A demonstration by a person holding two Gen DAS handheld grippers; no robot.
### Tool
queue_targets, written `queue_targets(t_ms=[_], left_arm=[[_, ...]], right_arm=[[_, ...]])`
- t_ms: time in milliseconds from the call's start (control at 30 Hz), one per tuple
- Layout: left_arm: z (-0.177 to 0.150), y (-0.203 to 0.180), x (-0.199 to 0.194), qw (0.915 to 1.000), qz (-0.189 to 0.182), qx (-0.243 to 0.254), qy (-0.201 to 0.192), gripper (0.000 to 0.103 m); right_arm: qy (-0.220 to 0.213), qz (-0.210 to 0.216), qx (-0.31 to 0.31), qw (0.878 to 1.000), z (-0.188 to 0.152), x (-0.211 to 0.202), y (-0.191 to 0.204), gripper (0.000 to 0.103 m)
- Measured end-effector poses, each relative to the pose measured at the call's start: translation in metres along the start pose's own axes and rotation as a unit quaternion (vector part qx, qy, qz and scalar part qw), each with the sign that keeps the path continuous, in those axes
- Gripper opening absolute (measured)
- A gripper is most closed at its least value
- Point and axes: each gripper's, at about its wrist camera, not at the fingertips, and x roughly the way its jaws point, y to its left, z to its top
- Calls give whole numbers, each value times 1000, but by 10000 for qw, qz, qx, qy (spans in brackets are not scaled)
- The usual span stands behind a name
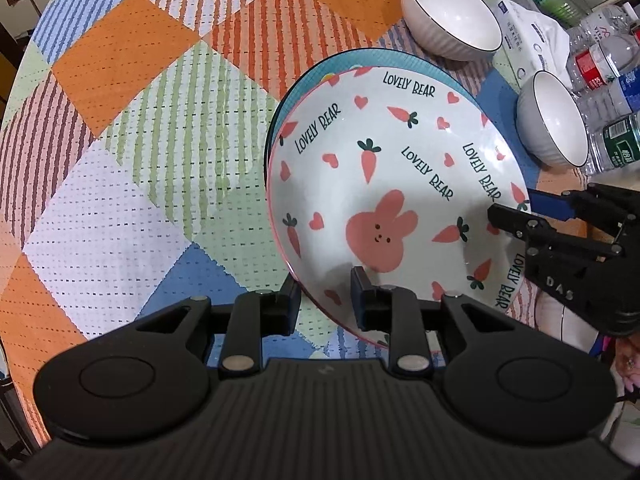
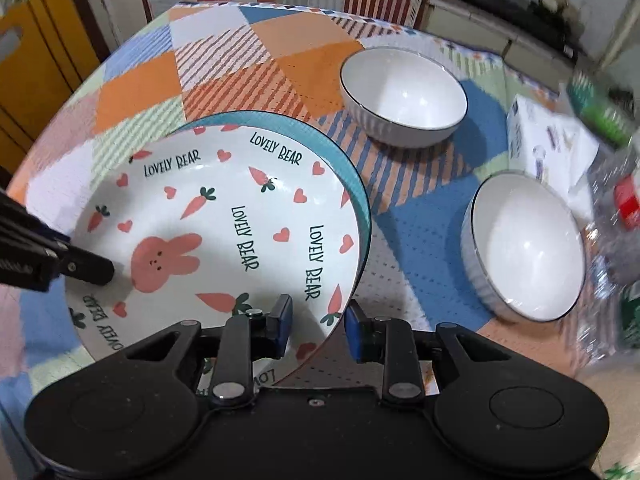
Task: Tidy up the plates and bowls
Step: 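Open both tools to release the bunny plate on the stack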
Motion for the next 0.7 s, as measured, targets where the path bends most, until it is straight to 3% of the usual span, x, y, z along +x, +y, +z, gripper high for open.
queue_targets(t_ms=[267, 400, 567, 700], left_arm=[[-3, -12, 1, 9997, 134, 159, -92, 26], [-8, -16, -5, 9995, 209, 209, -126, 26], [-19, -27, -16, 9966, 528, 527, -352, 23], [-29, -36, -31, 9964, 420, 645, -364, 23]], right_arm=[[-221, -500, -383, 9978, 2, 9, 10, 35], [-309, -510, -373, 9975, 1, 9, 10, 35], [-784, -514, -496, 9944, -9, -1, 9, 34], [-1021, -528, -387, 9926, -16, -18, 6, 34]])
